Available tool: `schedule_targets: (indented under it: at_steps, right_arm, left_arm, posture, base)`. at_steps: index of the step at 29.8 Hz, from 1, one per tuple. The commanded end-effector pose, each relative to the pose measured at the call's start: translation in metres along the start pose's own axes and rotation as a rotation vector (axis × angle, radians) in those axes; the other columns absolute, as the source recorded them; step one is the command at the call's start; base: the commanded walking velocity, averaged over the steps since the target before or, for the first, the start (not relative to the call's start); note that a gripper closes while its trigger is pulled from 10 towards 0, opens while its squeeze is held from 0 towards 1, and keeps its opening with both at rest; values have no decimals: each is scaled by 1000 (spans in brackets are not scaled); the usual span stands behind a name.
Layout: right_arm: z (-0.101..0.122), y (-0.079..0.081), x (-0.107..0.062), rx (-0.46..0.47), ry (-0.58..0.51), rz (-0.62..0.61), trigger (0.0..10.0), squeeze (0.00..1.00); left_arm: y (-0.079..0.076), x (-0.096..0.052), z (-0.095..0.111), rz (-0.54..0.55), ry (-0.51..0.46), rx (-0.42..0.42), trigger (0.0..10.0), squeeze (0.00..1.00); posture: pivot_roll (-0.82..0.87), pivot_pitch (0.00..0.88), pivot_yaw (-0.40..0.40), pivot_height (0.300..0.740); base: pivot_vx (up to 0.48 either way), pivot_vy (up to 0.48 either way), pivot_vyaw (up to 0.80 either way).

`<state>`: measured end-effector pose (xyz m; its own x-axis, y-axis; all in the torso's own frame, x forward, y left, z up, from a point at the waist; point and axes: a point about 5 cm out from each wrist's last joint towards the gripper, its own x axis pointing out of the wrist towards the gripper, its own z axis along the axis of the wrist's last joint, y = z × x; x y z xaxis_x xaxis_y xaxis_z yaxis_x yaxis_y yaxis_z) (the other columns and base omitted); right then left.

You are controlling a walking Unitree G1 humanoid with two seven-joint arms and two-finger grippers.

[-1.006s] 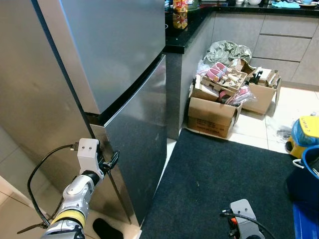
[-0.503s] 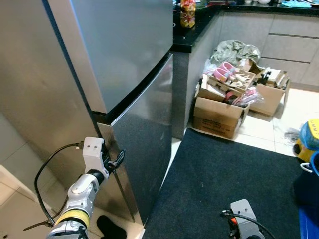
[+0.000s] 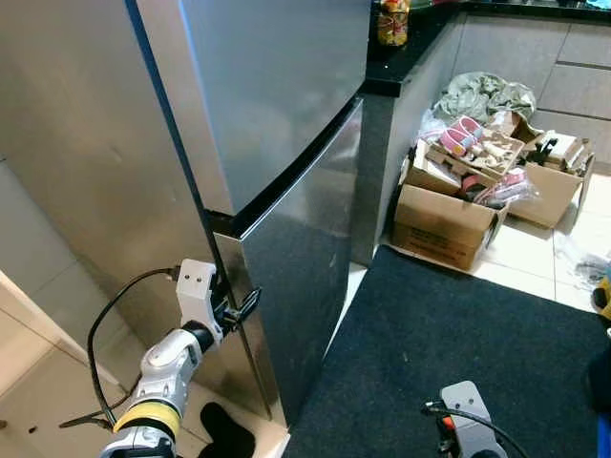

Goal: Restocking fridge

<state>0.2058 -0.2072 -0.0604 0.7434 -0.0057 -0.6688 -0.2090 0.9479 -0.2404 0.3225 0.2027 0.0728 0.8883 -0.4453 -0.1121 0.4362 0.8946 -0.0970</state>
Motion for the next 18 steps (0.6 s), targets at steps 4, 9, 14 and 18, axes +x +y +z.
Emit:
schedule_targets:
  at_steps: [4, 9, 14, 18]
  right_arm:
    - [-1, 3, 0, 19, 5, 3, 10000, 0]
    - [-1, 3, 0, 20, 4, 2, 10000, 0]
    - [0, 2, 0, 19, 3, 2, 10000, 0]
    - [0, 2, 0, 19, 3, 2, 10000, 0]
  left_arm:
    - [-36, 11, -14, -194, 38, -47, 10000, 0]
    - [-40, 12, -13, -222, 36, -51, 10000, 0]
    - [-52, 14, -12, -298, 40, -75, 10000, 0]
    - [-56, 14, -13, -317, 43, -78, 10000, 0]
  posture:
    - [-83, 55, 11, 740]
    - [-85, 53, 12, 740]
    - [-85, 51, 11, 740]
    - [-86, 52, 11, 740]
  base:
    - [0, 0, 0]
    - [0, 0, 0]
    - [0, 0, 0]
    - [0, 0, 0]
